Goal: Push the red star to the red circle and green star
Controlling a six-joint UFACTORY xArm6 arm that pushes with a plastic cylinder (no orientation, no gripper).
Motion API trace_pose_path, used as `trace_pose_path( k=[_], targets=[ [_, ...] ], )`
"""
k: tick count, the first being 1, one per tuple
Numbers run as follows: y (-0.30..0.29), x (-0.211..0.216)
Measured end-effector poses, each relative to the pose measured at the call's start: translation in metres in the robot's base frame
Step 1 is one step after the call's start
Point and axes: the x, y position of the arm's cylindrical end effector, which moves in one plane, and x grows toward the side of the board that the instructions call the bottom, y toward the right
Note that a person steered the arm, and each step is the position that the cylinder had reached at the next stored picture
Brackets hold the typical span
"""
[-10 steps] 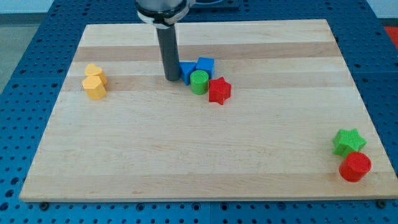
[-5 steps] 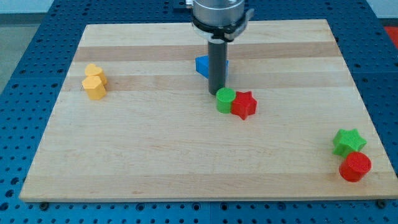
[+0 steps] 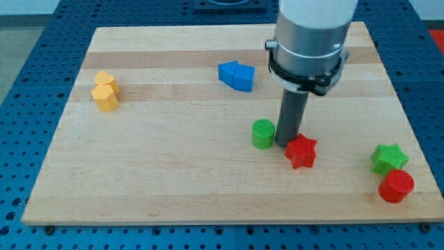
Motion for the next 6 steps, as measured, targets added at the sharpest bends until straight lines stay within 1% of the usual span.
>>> trace_pose_path(
  k=[2,3,6],
  targets=[
    [0.0,0.034],
    [0.007,0.04],
    [0.07,0.05]
  ],
)
